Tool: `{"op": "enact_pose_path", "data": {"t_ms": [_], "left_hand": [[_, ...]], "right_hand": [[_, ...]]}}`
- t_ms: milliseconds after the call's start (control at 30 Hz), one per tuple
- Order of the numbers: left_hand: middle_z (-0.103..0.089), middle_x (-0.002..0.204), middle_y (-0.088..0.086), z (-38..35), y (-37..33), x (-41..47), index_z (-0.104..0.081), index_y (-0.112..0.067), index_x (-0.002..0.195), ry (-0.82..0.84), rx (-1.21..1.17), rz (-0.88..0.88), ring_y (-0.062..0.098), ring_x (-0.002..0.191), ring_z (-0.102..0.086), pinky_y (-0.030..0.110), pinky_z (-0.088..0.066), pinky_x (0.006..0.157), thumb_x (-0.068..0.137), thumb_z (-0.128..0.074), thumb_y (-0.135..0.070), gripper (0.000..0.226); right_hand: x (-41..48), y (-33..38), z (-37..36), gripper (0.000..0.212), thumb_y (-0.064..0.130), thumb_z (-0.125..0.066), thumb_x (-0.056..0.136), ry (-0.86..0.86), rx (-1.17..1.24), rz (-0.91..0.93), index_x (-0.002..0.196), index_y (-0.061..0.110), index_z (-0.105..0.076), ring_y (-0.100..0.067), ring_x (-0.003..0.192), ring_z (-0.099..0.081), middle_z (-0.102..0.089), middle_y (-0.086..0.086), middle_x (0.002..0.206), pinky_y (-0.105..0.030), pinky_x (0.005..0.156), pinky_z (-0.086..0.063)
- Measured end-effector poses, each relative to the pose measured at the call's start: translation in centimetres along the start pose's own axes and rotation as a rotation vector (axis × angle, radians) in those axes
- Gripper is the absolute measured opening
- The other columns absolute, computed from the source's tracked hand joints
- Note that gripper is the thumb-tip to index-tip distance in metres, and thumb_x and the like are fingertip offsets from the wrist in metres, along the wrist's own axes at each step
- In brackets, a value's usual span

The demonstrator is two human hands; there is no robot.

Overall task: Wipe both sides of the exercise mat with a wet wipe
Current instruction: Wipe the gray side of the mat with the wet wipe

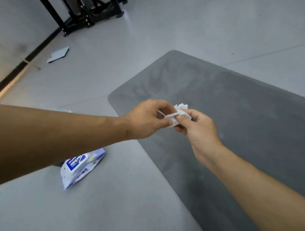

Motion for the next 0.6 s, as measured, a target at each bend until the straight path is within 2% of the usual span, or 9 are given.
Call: {"op": "enact_pose_path", "data": {"t_ms": [67,133,167,200,267,300,400,467,600], "left_hand": [[-0.077,0.100,-0.007,1.8,0.2,-0.4,-0.070,-0.020,0.110,-0.011,-0.027,0.041,0.006,0.086,-0.072,0.021,-0.056,0.072,0.097,-0.072,-0.017,0.014],[-0.079,0.096,-0.003,3.2,0.3,-0.9,-0.069,-0.023,0.111,-0.011,-0.041,0.090,0.008,0.069,-0.063,0.016,-0.046,0.056,0.098,-0.071,-0.019,0.013],[-0.080,0.097,-0.001,3.8,0.4,-1.2,-0.068,-0.023,0.112,-0.013,-0.057,0.107,0.011,0.067,-0.058,0.016,-0.044,0.055,0.098,-0.071,-0.021,0.014],[-0.080,0.100,0.000,4.5,0.6,-1.6,-0.068,-0.023,0.112,-0.024,-0.085,0.113,0.016,0.068,-0.058,0.020,-0.046,0.057,0.098,-0.072,-0.022,0.015],[-0.079,0.105,0.000,5.4,0.9,-2.1,-0.070,-0.024,0.110,-0.054,-0.153,0.099,0.024,0.084,-0.069,0.034,-0.054,0.073,0.096,-0.074,-0.020,0.015],[-0.079,0.102,-0.001,6.1,1.3,-2.2,-0.071,-0.022,0.109,-0.077,-0.185,0.091,0.022,0.089,-0.071,0.035,-0.054,0.076,0.096,-0.074,-0.017,0.015],[-0.076,0.090,-0.004,7.4,2.6,-2.8,-0.071,-0.015,0.107,-0.164,-0.262,0.071,0.001,0.083,-0.066,0.013,-0.047,0.073,0.093,-0.073,-0.005,0.017],[-0.076,0.097,0.000,8.6,3.4,-3.3,-0.072,-0.014,0.105,-0.250,-0.312,0.062,0.003,0.086,-0.067,0.013,-0.049,0.077,0.092,-0.074,-0.004,0.017],[-0.075,0.094,-0.001,10.7,5.4,-4.4,-0.069,-0.013,0.096,-0.447,-0.484,0.087,0.005,0.080,-0.069,0.016,-0.054,0.073,0.089,-0.077,-0.003,0.014]], "right_hand": [[0.3,0.8,-1.4,0.014,0.011,-0.068,0.097,0.005,-0.011,-0.002,0.095,0.018,-0.079,-0.011,0.087,-0.073,-0.080,-0.001,0.094,-0.030,0.087,-0.059],[0.4,1.4,-2.8,0.013,0.012,-0.068,0.097,0.010,-0.013,-0.009,0.095,0.019,-0.079,-0.012,0.086,-0.073,-0.080,0.000,0.094,-0.030,0.086,-0.060],[0.3,1.6,-3.4,0.013,0.012,-0.069,0.097,0.013,-0.003,-0.016,0.095,0.019,-0.079,-0.012,0.086,-0.072,-0.080,0.000,0.094,-0.030,0.085,-0.060],[0.2,1.9,-4.3,0.012,0.011,-0.069,0.096,0.021,0.011,-0.021,0.095,0.019,-0.078,-0.012,0.086,-0.072,-0.079,0.000,0.094,-0.029,0.084,-0.060],[-0.2,2.3,-5.8,0.011,0.009,-0.071,0.095,0.036,0.051,-0.031,0.099,0.019,-0.073,-0.012,0.084,-0.071,-0.079,-0.002,0.095,-0.029,0.082,-0.060],[-0.1,2.8,-6.7,0.014,0.008,-0.071,0.094,0.043,0.068,-0.034,0.103,0.019,-0.068,-0.012,0.084,-0.072,-0.079,-0.003,0.096,-0.028,0.080,-0.060],[0.4,3.8,-8.7,0.015,0.008,-0.072,0.095,0.058,0.077,-0.046,0.104,0.016,-0.062,-0.013,0.084,-0.075,-0.079,-0.005,0.096,-0.024,0.075,-0.059],[0.7,4.8,-10.1,0.007,0.010,-0.072,0.096,0.101,0.059,-0.050,0.103,0.011,-0.069,-0.015,0.090,-0.076,-0.079,-0.005,0.098,-0.022,0.076,-0.059],[1.0,6.1,-13.4,0.014,0.007,-0.069,0.097,0.257,0.002,-0.049,0.107,0.009,-0.077,-0.014,0.100,-0.076,-0.080,-0.004,0.104,-0.024,0.089,-0.059]]}}
Point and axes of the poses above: each hand's wrist, its own x-axis towards the middle knuckle, its own z-axis out of the back of the hand, y = z × x, the point moved 6 cm from there along x, towards the middle knuckle
